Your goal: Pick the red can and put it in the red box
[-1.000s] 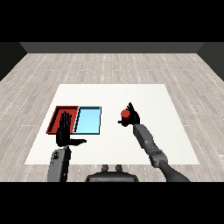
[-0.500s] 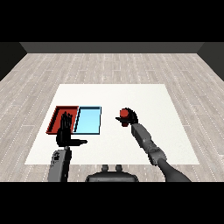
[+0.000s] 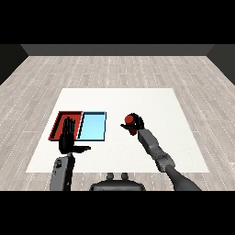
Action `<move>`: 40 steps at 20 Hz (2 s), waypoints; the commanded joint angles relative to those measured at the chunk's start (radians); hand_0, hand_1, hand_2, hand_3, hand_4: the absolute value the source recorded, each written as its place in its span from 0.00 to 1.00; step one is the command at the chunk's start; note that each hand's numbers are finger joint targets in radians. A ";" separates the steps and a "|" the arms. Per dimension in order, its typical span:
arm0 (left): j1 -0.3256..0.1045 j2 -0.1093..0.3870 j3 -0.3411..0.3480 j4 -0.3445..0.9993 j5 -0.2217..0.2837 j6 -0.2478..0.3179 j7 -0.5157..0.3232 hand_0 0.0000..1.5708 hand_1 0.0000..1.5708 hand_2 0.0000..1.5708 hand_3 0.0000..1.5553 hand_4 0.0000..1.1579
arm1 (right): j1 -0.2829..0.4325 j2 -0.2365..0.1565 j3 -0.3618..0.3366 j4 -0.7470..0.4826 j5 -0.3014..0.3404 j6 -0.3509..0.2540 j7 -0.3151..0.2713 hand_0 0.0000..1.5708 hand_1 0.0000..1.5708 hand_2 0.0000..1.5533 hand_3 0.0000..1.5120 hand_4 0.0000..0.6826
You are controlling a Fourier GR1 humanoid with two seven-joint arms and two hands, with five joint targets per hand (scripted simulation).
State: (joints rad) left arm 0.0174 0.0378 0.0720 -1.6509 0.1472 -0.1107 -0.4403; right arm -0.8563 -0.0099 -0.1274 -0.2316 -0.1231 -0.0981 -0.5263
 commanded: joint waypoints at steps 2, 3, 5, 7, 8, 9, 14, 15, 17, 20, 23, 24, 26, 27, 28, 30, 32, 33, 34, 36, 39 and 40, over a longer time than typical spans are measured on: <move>-0.015 -0.036 -0.043 -0.041 -0.042 0.059 0.043 0.00 0.00 0.00 0.00 0.00 | -0.008 -0.004 -0.007 -0.016 0.009 -0.024 0.030 0.99 0.99 0.95 0.93 0.82; -0.015 0.007 0.020 0.060 -0.014 0.004 -0.053 0.00 0.00 0.00 0.00 0.00 | -0.025 -0.025 -0.015 0.014 0.011 -0.003 0.010 0.99 0.99 0.95 0.93 0.82; -0.024 0.037 0.041 -0.005 0.047 -0.024 0.044 0.00 0.00 0.00 0.00 0.00 | 0.024 -0.032 -0.007 -0.089 0.004 -0.001 -0.001 0.97 0.97 0.95 0.93 0.85; 0.026 -0.036 -0.061 0.026 -0.035 0.026 -0.048 0.00 0.00 0.00 0.00 0.00 | -0.018 -0.005 -0.007 -0.049 0.014 -0.033 -0.010 0.97 0.97 0.95 0.92 0.85; 0.064 -0.020 -0.026 -0.015 -0.014 -0.004 -0.062 0.00 0.00 0.00 0.00 0.00 | -0.012 -0.029 -0.013 -0.089 0.003 -0.010 -0.014 0.98 0.98 0.95 0.92 0.85; -0.023 0.016 0.013 0.062 0.004 -0.019 -0.044 0.00 0.00 0.00 0.00 0.00 | -0.004 -0.009 -0.007 -0.142 0.000 -0.040 0.009 0.98 0.98 0.95 0.91 0.86; 0.033 0.026 0.006 -0.011 0.021 -0.035 0.005 0.00 0.00 0.00 0.00 0.00 | 0.100 -0.002 0.054 -0.370 0.001 -0.036 0.089 0.98 0.98 0.94 0.91 0.85; -0.011 0.004 -0.013 0.015 0.003 -0.012 0.008 0.00 0.00 0.00 0.00 0.00 | 0.078 0.009 0.048 -0.325 -0.039 -0.054 0.007 0.98 0.98 0.94 0.91 0.85; 0.031 0.001 -0.038 -0.025 -0.032 -0.005 -0.010 0.00 0.00 0.00 0.00 0.00 | 0.120 -0.046 0.061 -0.482 -0.012 -0.034 0.106 0.96 0.96 0.94 0.91 0.89; -0.001 0.027 -0.036 -0.052 -0.008 -0.028 0.056 0.00 0.00 0.00 0.00 0.00 | 0.177 -0.073 0.058 -0.592 -0.035 0.014 0.104 0.98 0.98 0.95 0.92 0.91; -0.054 -0.015 -0.099 -0.098 -0.008 -0.002 0.156 0.00 0.00 0.00 0.00 0.00 | 0.226 -0.065 0.076 -0.745 -0.046 0.009 0.124 0.96 0.96 0.94 0.93 0.94; -0.075 -0.036 -0.155 -0.067 -0.066 0.061 0.145 0.00 0.00 0.00 0.00 0.00 | 0.230 -0.039 0.106 -0.805 -0.030 -0.023 0.169 0.95 0.95 0.93 0.92 0.92; -0.109 -0.037 -0.192 -0.053 -0.107 0.089 0.197 0.00 0.00 0.00 0.00 0.00 | 0.284 -0.121 0.077 -0.897 -0.070 0.050 0.190 0.93 0.93 0.91 0.92 0.93; -0.093 -0.037 -0.252 -0.058 -0.121 0.142 0.200 0.00 0.00 0.00 0.00 0.00 | 0.328 -0.057 0.119 -0.956 -0.034 -0.025 0.188 0.92 0.92 0.91 0.92 0.93; -0.077 -0.037 -0.242 -0.080 -0.115 0.105 0.217 0.00 0.00 0.00 0.00 0.00 | 0.356 -0.026 0.149 -1.018 -0.016 -0.062 0.217 0.92 0.92 0.91 0.92 0.93; -0.080 -0.037 -0.254 -0.081 -0.117 0.118 0.223 0.00 0.00 0.00 0.00 0.00 | 0.387 0.007 0.246 -1.090 -0.011 -0.154 0.249 0.92 0.92 0.91 0.92 0.93; -0.083 -0.038 -0.260 -0.079 -0.117 0.125 0.225 0.00 0.00 0.00 0.00 0.00 | 0.417 0.008 0.420 -1.105 -0.050 -0.283 0.213 0.92 0.92 0.91 0.92 0.93; -0.063 -0.038 -0.316 -0.048 -0.151 0.164 0.171 0.00 0.00 0.00 0.00 0.00 | 0.382 0.009 0.404 -1.087 -0.059 -0.282 0.228 0.92 0.92 0.91 0.92 0.93; -0.156 -0.038 -0.301 -0.017 -0.126 0.184 0.240 0.00 0.00 0.00 0.00 0.00 | 0.418 0.009 0.454 -1.169 -0.039 -0.332 0.279 0.92 0.92 0.91 0.92 0.93; -0.066 -0.038 -0.331 -0.098 -0.154 0.164 0.262 0.00 0.00 0.00 0.00 0.00 | 0.462 0.009 0.463 -1.265 0.002 -0.349 0.306 0.92 0.92 0.91 0.91 0.91; -0.132 -0.038 -0.355 0.035 -0.136 0.213 0.202 0.00 0.00 0.00 0.00 0.00 | 0.471 0.010 0.383 -1.240 0.019 -0.253 0.258 0.90 0.90 0.91 0.92 0.92; -0.226 -0.038 -0.349 0.056 -0.133 0.246 0.271 0.00 0.00 0.00 0.00 0.00 | 0.461 0.010 0.453 -1.244 -0.004 -0.319 0.254 0.90 0.90 0.91 0.92 0.92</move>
State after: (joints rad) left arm -0.1336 0.0007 -0.2577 -1.6516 0.0126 0.0906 -0.1995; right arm -0.4160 -0.0038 0.2641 -1.4309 -0.1279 -0.3699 -0.2601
